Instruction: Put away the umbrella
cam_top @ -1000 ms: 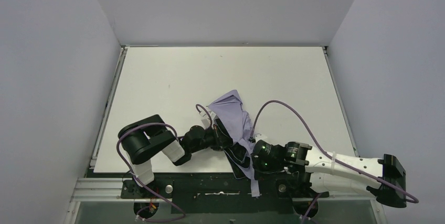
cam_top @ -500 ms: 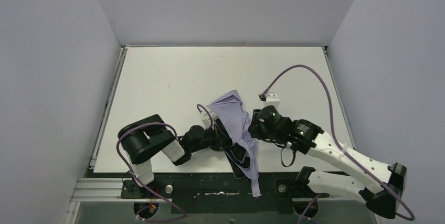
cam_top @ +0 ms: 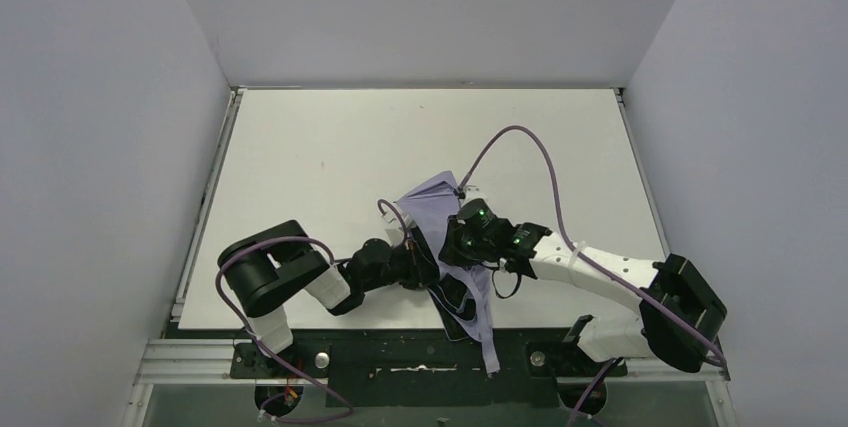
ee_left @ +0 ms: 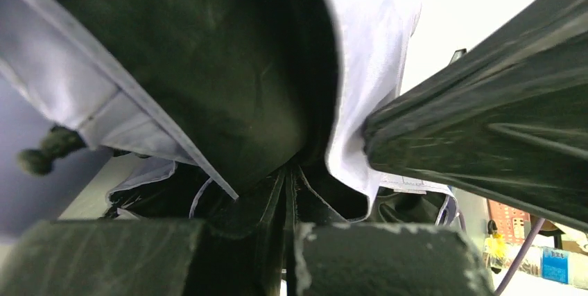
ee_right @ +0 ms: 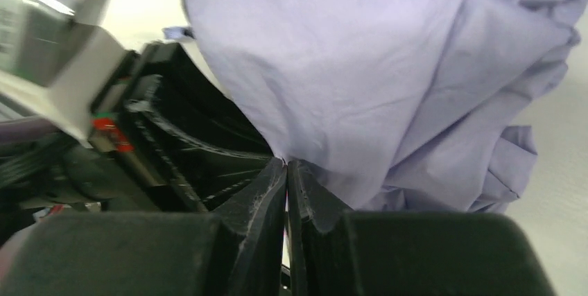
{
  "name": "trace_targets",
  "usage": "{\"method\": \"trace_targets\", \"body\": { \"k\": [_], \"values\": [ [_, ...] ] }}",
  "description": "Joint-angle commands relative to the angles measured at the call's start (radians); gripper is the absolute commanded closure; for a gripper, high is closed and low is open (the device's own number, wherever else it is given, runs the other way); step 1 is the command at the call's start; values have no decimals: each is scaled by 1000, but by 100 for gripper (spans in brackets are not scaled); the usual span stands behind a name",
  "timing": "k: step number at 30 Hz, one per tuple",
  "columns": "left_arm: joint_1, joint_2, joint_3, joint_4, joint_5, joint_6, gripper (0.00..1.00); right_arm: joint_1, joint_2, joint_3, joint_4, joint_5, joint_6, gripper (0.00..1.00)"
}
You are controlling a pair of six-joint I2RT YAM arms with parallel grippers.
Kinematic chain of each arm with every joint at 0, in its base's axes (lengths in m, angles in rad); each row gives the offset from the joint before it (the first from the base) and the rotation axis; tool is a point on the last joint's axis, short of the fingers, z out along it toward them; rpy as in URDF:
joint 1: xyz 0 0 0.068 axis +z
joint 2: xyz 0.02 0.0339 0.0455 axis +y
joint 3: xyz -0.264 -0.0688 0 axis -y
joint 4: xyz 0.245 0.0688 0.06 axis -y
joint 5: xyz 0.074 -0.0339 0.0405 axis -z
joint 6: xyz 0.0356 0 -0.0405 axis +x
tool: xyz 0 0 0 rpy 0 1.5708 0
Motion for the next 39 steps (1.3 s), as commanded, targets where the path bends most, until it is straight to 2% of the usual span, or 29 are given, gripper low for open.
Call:
{"method": "trace_targets", "body": {
  "k": [1,7,9,11,14,17,19,21,22,24,26,29,30,33,39],
  "values": [
    [-7,-21,-5,-21,0,35,100,-6,4,-44,36,62,14,93],
    [-8,-37,-36,-8,-13,37,100,-5,25,-133,57,92,6,94],
    [-7,-55,-50,-9,-20,35,93,-6,36,-164,85,87,11,94],
    [-7,-88,-70,-16,-29,30,82,-6,44,-183,92,91,10,94],
    [-5,-183,-106,-77,-57,23,70,-5,38,-220,103,92,21,95],
    [3,-353,-104,-325,-93,44,63,-5,41,-260,119,92,35,95],
    [7,-514,-47,-621,-156,90,56,-6,49,-288,143,92,48,95],
    [9,-666,43,-912,-278,149,50,-5,58,-320,182,92,66,96],
    [19,-753,83,-1032,-338,172,46,-5,64,-336,202,92,76,97],
    [52,-865,145,-1242,-453,196,26,-5,77,-367,243,119,93,98],
    [126,-948,187,-1318,-452,257,13,-6,95,-392,296,119,106,99],
    [305,-1012,248,-1316,-295,356,11,-3,112,-411,334,139,111,100],
    [381,-1017,267,-1295,-246,373,11,-3,109,-417,339,147,114,100],
    [508,-951,369,-1270,-113,420,10,-3,95,-433,335,172,119,100],
    [531,-561,857,-1611,33,614,9,-4,90,-450,312,201,102,100]
  ]
}}
